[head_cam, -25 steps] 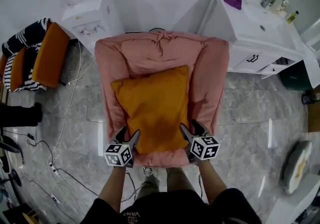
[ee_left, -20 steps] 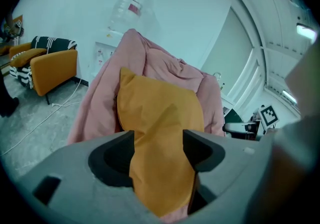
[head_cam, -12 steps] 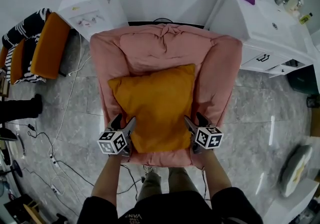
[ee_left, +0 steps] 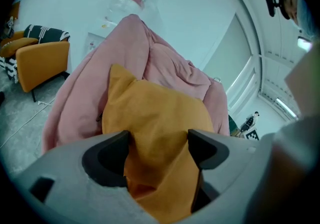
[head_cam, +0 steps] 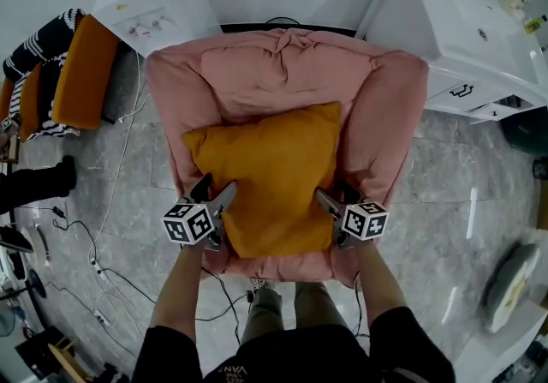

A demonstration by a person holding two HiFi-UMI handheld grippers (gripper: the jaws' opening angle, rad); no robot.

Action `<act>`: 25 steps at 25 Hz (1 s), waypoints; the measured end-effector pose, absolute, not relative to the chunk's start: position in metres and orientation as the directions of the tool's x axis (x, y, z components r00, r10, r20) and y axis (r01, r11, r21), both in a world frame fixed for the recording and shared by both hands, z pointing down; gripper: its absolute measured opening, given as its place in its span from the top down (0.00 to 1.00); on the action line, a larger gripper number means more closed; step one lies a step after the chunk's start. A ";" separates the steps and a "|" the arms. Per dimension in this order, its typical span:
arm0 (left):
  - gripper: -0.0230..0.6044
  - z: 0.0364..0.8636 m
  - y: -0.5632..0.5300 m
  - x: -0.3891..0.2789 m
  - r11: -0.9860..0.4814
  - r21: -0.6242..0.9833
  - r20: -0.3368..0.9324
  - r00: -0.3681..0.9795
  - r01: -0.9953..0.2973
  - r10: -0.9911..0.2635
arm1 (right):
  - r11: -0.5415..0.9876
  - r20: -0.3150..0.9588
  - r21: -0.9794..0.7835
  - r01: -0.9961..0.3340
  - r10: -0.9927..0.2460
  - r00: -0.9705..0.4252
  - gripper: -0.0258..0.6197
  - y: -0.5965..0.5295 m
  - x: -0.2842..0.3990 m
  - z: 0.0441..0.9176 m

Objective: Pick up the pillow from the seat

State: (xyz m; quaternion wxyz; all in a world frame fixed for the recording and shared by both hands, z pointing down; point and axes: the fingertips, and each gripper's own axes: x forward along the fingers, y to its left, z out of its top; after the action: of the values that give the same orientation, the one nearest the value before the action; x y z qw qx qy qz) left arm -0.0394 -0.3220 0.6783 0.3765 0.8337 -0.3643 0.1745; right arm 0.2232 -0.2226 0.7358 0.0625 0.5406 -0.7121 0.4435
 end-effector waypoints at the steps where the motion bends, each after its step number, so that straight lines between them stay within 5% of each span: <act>1: 0.38 0.680 -0.323 -0.038 -0.450 0.506 0.566 0.677 -0.736 -0.471 | 0.031 0.564 -0.573 -0.819 -0.710 -0.421 0.42 -0.225 0.222 0.738; 8: 0.38 0.696 -0.332 -0.033 -0.445 0.505 0.580 0.672 -0.740 -0.460 | 0.011 0.567 -0.632 -0.775 -0.675 -0.472 0.42 -0.236 0.211 0.756; 12: 0.41 0.698 -0.331 -0.034 -0.420 0.506 0.585 0.657 -0.754 -0.475 | -0.012 0.574 -0.616 -0.788 -0.692 -0.438 0.54 -0.233 0.208 0.756; 21: 0.80 0.698 -0.312 -0.042 -0.429 0.418 0.634 0.595 -0.801 -0.494 | -0.062 0.620 -0.552 -0.831 -0.698 -0.360 0.73 -0.215 0.205 0.753; 25: 0.85 0.694 -0.302 -0.048 -0.419 0.422 0.636 0.592 -0.804 -0.496 | -0.065 0.625 -0.536 -0.842 -0.701 -0.344 0.77 -0.206 0.203 0.747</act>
State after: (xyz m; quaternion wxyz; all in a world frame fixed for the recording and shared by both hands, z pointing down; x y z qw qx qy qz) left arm -0.0480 -0.3021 0.6943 0.3626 0.8151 -0.3987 0.2125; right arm 0.2030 -0.2056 0.7470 0.0768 0.5675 -0.6795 0.4585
